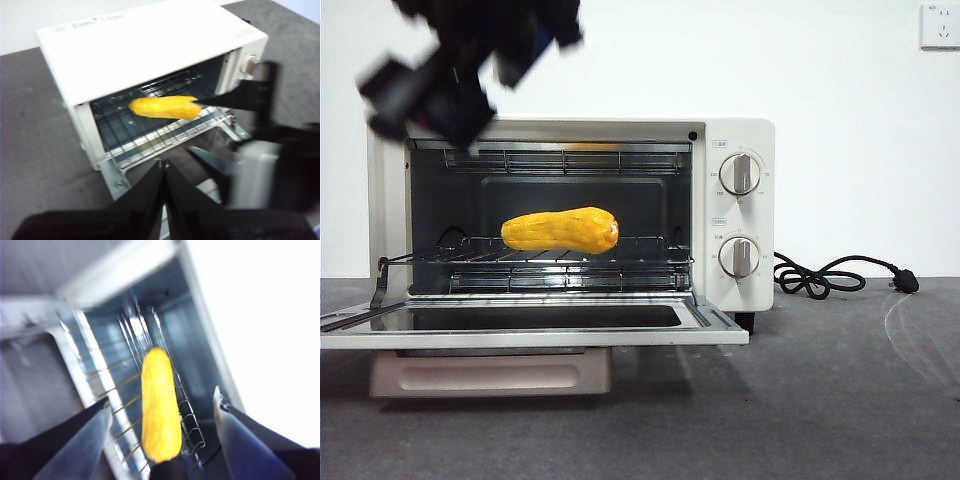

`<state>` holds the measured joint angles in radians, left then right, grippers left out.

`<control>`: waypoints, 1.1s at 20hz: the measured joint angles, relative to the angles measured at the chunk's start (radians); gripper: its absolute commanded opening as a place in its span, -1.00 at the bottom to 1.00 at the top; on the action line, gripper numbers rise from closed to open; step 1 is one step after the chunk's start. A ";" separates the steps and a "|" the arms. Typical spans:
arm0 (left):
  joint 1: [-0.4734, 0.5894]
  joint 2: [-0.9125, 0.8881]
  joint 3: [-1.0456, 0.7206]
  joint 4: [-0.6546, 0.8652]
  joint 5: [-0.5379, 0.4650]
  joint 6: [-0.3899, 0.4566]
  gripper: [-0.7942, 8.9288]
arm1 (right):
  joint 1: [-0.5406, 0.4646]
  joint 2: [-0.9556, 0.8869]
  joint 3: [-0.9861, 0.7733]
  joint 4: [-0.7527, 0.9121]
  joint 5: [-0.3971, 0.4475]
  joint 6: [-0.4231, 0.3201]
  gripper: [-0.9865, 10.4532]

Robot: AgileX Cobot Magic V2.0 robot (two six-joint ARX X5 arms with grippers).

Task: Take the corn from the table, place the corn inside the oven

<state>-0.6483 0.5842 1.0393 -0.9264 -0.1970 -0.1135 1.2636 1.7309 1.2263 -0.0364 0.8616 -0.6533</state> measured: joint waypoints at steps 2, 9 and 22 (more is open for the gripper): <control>0.000 0.009 0.000 0.033 -0.012 0.021 -0.85 | 0.042 -0.063 0.000 -0.113 0.001 0.076 -0.23; 0.000 0.061 0.000 0.167 -0.014 0.083 -0.85 | 0.127 -0.209 0.000 -0.450 -0.087 0.315 -0.74; 0.079 0.349 0.000 0.183 0.195 0.159 -0.85 | 0.108 -0.530 0.000 -0.751 -0.420 0.600 -0.84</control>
<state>-0.5697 0.9337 1.0393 -0.7437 -0.0021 0.0452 1.3716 1.2011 1.2263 -0.7876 0.4419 -0.0532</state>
